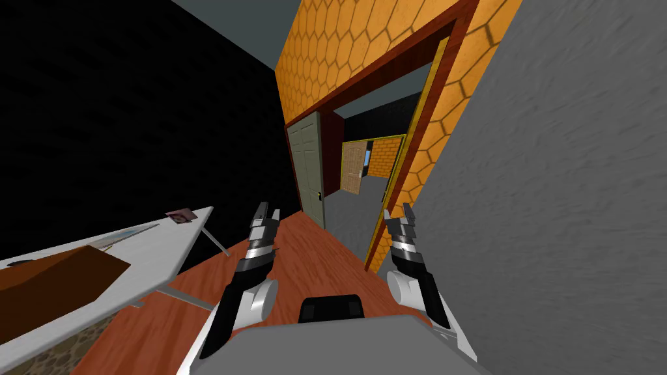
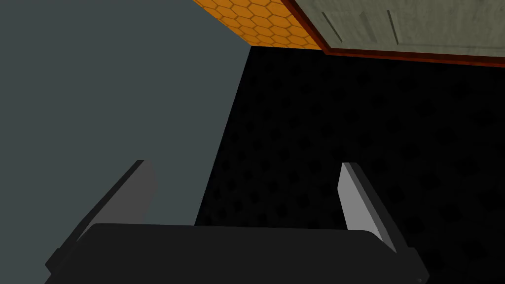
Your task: Push the door open
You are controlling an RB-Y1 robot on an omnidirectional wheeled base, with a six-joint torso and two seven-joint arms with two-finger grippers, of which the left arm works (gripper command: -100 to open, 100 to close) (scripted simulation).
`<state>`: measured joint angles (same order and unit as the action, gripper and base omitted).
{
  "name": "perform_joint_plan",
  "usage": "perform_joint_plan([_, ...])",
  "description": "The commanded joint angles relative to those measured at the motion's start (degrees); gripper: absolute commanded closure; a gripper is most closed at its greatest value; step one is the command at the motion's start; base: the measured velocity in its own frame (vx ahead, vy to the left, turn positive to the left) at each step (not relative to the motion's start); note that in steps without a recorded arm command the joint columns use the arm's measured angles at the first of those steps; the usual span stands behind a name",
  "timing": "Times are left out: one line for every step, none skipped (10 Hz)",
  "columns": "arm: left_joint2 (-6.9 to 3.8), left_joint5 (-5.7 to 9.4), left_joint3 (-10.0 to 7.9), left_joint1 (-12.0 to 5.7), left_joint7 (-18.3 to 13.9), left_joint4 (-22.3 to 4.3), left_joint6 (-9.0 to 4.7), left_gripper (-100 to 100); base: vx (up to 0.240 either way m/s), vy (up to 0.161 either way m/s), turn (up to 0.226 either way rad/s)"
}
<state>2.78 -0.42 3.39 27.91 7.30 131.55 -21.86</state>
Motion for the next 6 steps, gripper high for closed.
perform_joint_plan([-0.91, 0.16, -0.26, -0.8, 0.01, -2.16, -0.54, -100, 0.068, 0.035, -0.137])
perform_joint_plan([-1.37, 0.25, -0.41, -1.28, 0.02, -3.42, -0.85, -100, 0.113, 0.085, -0.173])
perform_joint_plan([-1.83, 0.34, -0.56, -1.75, 0.02, -4.69, -1.17, -100, 0.105, 0.113, -0.152])
perform_joint_plan([-2.1, 0.4, -0.67, -2.07, 0.02, -5.56, -1.38, -100, 0.095, 0.108, -0.099])
perform_joint_plan([-2.64, 0.54, -0.89, -2.75, 0.03, -7.38, -1.84, -100, 0.104, 0.088, -0.137])
perform_joint_plan([-2.91, 0.6, -1.0, -3.09, 0.04, -8.3, -2.06, -100, 0.113, 0.069, -0.14])
